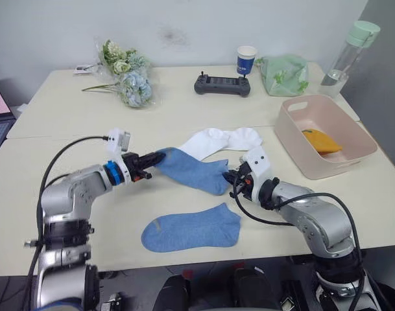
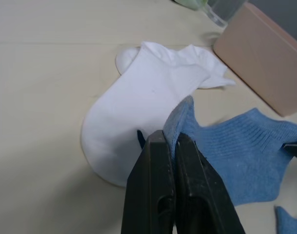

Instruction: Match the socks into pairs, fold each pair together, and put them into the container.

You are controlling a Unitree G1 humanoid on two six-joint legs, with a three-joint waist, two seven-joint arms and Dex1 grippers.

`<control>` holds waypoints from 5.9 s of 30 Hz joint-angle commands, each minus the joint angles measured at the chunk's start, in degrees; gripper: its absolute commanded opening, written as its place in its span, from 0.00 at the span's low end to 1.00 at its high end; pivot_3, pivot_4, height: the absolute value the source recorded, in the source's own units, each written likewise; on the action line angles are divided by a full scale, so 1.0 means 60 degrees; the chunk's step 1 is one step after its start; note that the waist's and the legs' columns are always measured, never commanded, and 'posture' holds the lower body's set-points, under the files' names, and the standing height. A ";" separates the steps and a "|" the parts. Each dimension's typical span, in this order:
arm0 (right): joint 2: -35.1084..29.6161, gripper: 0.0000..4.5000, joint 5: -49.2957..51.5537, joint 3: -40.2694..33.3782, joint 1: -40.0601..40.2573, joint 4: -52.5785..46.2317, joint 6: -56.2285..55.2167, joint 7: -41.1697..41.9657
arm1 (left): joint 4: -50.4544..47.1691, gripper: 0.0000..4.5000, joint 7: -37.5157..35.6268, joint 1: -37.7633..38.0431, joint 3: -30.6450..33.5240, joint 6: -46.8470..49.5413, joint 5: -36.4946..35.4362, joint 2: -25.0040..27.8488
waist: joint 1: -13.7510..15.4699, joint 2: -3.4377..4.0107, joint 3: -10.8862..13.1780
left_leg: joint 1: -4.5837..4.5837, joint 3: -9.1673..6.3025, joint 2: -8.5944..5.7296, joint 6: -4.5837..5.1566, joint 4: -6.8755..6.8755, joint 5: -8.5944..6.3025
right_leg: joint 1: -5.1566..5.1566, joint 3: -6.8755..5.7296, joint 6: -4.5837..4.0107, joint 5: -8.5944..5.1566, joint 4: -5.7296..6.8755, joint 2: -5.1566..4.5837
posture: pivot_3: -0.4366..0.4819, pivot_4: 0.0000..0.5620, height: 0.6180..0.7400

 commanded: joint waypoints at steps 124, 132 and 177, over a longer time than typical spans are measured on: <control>-0.2938 0.01 -0.0019 0.2644 0.1913 0.0345 -0.3649 0.3346 | -0.2810 0.00 -0.2099 0.4804 -0.3877 -0.4950 0.2130 0.3128 | 0.0479 0.0028 0.0002 | 0.0146 0.0040 0.0002 0.0026 -0.0138 -0.0016 | 0.0163 0.0011 -0.0003 0.0001 -0.0177 -0.0013 | 0.48 0.27 1.00; -0.3987 0.01 -0.0188 0.1614 0.2920 0.0279 -0.4028 0.3646 | -0.2313 0.00 -0.2160 0.4580 -0.3957 -0.5374 0.2468 0.3199 | 0.0485 0.0047 -0.0010 | 0.0303 0.0036 0.0001 0.0063 -0.0160 -0.0038 | 0.0338 0.0005 0.0001 -0.0002 -0.0225 -0.0016 | 0.48 0.27 1.00; -0.2734 1.00 0.1428 -0.0335 0.3649 -0.1389 -0.1873 0.1635 | -0.1788 0.00 -0.3385 0.3023 -0.5329 -0.7936 0.3764 0.2124 | 0.0491 0.0050 0.0015 | 0.0322 0.0029 0.0002 0.0063 -0.0271 -0.0038 | 0.0357 -0.0003 -0.0001 -0.0001 -0.0326 -0.0016 | 0.48 0.27 1.00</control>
